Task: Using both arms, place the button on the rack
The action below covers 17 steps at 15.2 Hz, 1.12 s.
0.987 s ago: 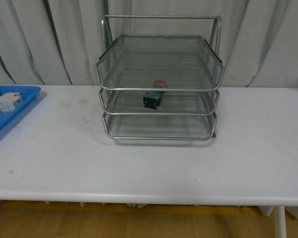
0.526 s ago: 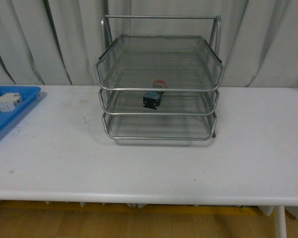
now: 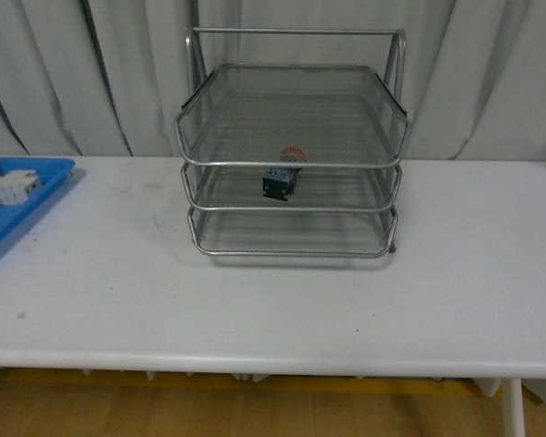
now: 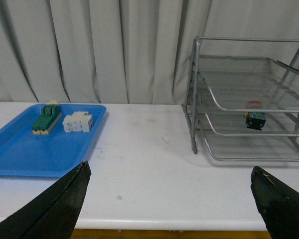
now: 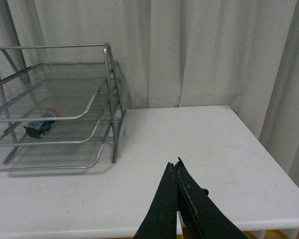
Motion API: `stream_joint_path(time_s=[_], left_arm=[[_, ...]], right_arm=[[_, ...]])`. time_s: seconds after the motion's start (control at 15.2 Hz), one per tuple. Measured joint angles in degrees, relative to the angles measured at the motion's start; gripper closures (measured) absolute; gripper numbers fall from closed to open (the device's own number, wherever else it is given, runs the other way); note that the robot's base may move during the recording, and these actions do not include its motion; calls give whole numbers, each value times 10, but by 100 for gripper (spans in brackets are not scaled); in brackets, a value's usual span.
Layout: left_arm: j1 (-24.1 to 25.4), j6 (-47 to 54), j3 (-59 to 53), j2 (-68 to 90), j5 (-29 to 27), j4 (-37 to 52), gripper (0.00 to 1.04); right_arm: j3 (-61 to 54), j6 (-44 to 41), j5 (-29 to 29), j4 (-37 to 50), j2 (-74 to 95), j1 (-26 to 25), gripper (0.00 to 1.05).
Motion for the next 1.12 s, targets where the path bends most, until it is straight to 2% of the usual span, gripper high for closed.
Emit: stream_joint_path(time_s=[0.46, 0.59, 0.79, 0.86, 1.12], left_arm=[[0, 0, 0, 0, 0, 0, 7], [0, 0, 0, 0, 0, 0, 7], [0, 0, 0, 0, 0, 0, 7], [0, 0, 0, 0, 0, 0, 7], [0, 0, 0, 0, 0, 0, 7]], right_arm=[[0, 0, 0, -58, -57, 0, 103], [0, -1, -2, -159, -147, 0, 103], [0, -1, -2, -159, -153, 0, 103], [0, -2, -2, -159, -154, 0, 99], [0, -2, -2, -159, -154, 0, 50]])
